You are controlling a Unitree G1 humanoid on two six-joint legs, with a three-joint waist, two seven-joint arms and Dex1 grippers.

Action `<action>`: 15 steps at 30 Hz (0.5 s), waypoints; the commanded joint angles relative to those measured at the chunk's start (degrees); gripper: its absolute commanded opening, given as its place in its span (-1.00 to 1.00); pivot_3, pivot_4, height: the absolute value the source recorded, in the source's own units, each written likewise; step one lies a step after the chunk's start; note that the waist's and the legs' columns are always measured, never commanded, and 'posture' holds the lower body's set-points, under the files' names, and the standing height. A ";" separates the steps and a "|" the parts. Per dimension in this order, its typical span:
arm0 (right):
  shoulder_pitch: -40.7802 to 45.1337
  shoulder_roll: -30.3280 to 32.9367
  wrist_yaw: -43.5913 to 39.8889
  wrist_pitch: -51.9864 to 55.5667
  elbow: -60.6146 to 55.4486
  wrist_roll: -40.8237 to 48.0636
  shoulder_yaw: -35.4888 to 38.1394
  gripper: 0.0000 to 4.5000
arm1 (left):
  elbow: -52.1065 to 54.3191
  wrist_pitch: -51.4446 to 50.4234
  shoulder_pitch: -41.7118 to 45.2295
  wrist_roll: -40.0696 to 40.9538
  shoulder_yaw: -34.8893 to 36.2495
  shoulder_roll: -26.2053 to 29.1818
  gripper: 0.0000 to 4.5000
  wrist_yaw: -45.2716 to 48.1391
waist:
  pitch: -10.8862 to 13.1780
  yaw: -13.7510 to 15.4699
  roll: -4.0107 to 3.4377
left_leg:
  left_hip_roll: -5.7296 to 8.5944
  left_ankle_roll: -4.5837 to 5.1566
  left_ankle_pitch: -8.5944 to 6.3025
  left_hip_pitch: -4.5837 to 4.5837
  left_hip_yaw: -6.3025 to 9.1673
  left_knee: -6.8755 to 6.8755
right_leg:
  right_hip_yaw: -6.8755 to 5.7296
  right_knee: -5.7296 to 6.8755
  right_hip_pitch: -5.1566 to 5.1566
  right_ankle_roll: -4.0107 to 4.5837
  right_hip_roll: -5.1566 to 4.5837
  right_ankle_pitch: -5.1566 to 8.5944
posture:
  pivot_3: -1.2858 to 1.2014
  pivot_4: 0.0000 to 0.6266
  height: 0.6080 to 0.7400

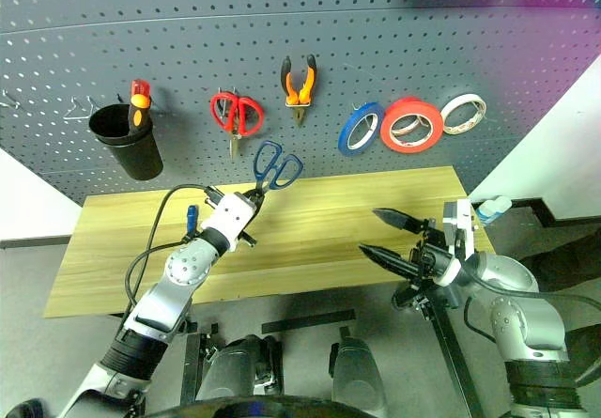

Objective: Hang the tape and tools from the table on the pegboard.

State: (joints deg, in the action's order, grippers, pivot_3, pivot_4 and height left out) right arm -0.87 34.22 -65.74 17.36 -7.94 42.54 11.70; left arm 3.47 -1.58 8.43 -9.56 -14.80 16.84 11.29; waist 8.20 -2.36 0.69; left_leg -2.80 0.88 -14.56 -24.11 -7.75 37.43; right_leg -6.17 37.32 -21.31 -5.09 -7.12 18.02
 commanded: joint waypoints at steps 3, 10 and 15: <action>1.47 -1.29 2.61 1.00 -3.49 2.80 2.48 1.00 | 3.64 5.47 -1.95 -0.21 3.46 -0.38 -0.75 -2.08 | -0.01 -0.16 -0.01 | -0.01 0.00 0.00 0.00 -0.01 0.02 | 0.00 0.02 0.00 -0.01 0.03 0.00 | -0.07 -0.75 1.00; 1.13 -2.17 2.30 0.68 -2.70 3.80 3.07 1.00 | 4.08 12.98 -3.35 -3.38 7.29 0.59 -0.75 -6.45 | -0.06 -0.11 -0.04 | -0.04 0.06 -0.02 -0.01 0.01 0.28 | 0.00 0.22 0.03 -0.02 0.06 -0.01 | -0.07 -0.77 1.00; 0.76 -3.12 1.25 -0.39 -0.69 4.21 3.79 1.00 | 3.96 13.62 -3.63 -3.91 9.16 -0.19 -0.75 -8.33 | -0.23 -0.16 -0.12 | -0.05 0.17 -0.09 -0.08 0.01 0.54 | 0.00 0.30 0.05 -0.14 0.05 -0.08 | -0.07 -0.77 1.00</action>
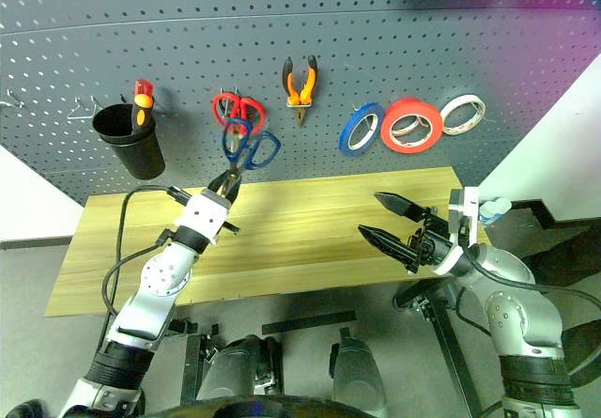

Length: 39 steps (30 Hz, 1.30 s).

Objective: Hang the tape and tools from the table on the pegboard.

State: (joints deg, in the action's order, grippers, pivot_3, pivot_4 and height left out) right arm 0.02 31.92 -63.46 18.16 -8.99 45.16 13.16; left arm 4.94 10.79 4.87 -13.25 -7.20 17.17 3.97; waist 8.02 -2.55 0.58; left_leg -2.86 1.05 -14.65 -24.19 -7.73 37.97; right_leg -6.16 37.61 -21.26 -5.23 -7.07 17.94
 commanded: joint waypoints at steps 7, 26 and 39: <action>-0.54 -2.39 -3.11 -1.03 1.33 3.10 3.64 1.00 | -0.91 0.76 2.35 0.86 2.20 -1.75 -0.75 -0.45 | -0.18 0.01 -0.09 | 0.00 0.02 -0.01 0.00 0.00 0.11 | 0.01 0.10 0.02 -0.03 0.00 -0.02 | -0.07 -0.77 1.00; -2.66 -4.23 -15.18 -4.21 12.24 5.82 6.99 1.00 | -14.32 2.26 11.93 2.07 3.23 -4.35 -0.75 -1.49 | -0.57 -0.08 -0.17 | 0.02 0.02 0.00 0.02 -0.01 0.25 | 0.03 0.29 0.00 -0.03 0.01 -0.02 | -0.09 -0.79 1.00; -0.58 -4.17 -21.72 -8.26 20.89 3.46 7.63 1.00 | -27.26 2.17 20.22 4.56 3.98 -7.57 -0.75 -1.02 | -1.15 -0.16 -0.28 | 0.03 -0.01 0.02 0.04 -0.02 0.30 | 0.03 0.35 0.01 -0.04 0.03 -0.02 | -0.10 -0.82 1.00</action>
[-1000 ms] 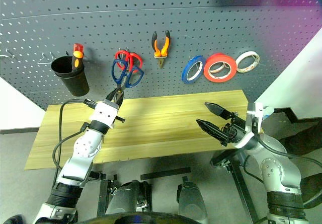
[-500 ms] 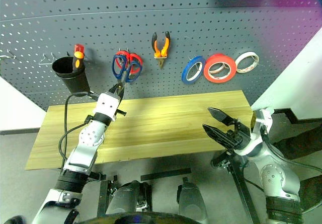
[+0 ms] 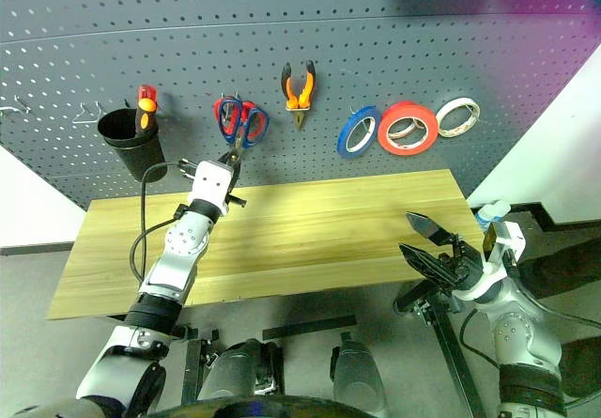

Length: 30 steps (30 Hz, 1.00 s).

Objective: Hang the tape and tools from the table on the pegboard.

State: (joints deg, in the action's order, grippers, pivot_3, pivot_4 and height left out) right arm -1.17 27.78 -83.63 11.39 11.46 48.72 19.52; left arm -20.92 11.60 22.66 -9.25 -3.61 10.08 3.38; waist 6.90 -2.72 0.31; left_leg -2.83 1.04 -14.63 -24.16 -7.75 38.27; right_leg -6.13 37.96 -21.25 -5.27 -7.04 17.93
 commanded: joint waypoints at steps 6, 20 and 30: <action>0.78 -0.67 -2.22 -3.45 1.78 -1.92 0.70 1.00 | -6.69 0.53 4.93 1.70 1.34 -1.65 -0.42 -0.89 | -0.20 -0.39 -0.01 | 0.00 -0.05 0.03 0.00 0.00 0.01 | 0.00 0.01 0.00 0.00 0.00 0.00 | -0.11 -0.82 1.00; 0.38 -0.46 1.18 -2.21 -3.61 -3.17 -0.19 1.00 | -0.56 2.26 -1.73 3.34 0.57 -0.25 0.97 4.48 | -0.35 -1.48 -0.15 | -0.01 -0.08 0.05 0.07 0.00 0.02 | 0.03 0.06 0.02 0.00 0.00 0.00 | -0.10 -0.80 1.00; -0.45 1.22 3.58 -3.68 -7.17 -8.94 -3.17 1.00 | 10.71 -2.08 -13.01 3.89 2.53 4.86 0.97 7.69 | -0.46 -1.29 -0.29 | -0.02 0.02 -0.02 0.13 -0.01 0.02 | 0.08 0.09 0.04 0.01 -0.04 0.00 | -0.08 -0.79 1.00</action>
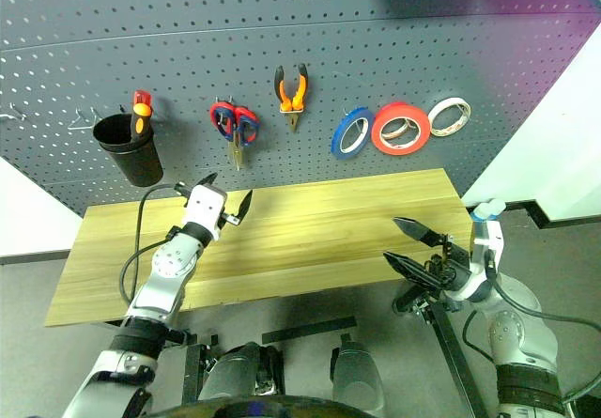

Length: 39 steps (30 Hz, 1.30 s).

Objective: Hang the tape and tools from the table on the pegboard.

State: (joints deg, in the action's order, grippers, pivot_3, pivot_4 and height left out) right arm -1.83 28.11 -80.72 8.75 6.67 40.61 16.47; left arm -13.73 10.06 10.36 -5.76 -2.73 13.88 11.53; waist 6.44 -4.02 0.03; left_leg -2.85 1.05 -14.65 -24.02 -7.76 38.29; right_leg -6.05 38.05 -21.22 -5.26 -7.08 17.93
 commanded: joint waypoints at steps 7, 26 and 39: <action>0.32 2.04 3.14 0.89 -6.17 -1.28 -1.03 1.00 | 0.81 -10.47 -1.88 4.94 7.97 0.09 0.97 -3.45 | -0.04 0.00 -0.04 | 0.00 0.00 0.00 0.03 0.00 0.00 | 0.00 0.02 0.02 0.00 -0.01 0.00 | -0.08 -0.78 1.00; -6.16 5.92 8.61 7.96 -18.35 1.39 -0.61 1.00 | -10.36 -26.55 6.05 12.01 16.80 2.16 0.97 -6.74 | 1.17 0.17 0.68 | -0.01 0.03 -0.04 0.28 0.02 -0.07 | 0.05 -0.02 0.19 0.01 -0.19 0.01 | -0.07 -0.46 1.00; -12.83 7.62 9.32 8.55 -22.45 3.02 1.71 1.00 | -19.35 -28.48 10.72 11.42 15.16 3.07 0.97 -5.02 | 2.79 1.45 0.94 | 0.04 -0.06 -0.21 0.27 0.01 -0.16 | 0.13 -0.17 -0.04 0.03 -0.45 0.01 | -0.11 -0.37 1.00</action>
State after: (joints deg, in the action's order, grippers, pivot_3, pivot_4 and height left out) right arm -14.19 34.92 -71.29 17.28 -13.75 42.30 16.41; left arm -32.94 -18.72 20.06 5.63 12.51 16.03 5.92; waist 9.23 -2.57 0.97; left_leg -2.81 0.99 -14.86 -23.76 -7.75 38.12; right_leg -5.93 37.87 -21.26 -5.23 -7.54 17.94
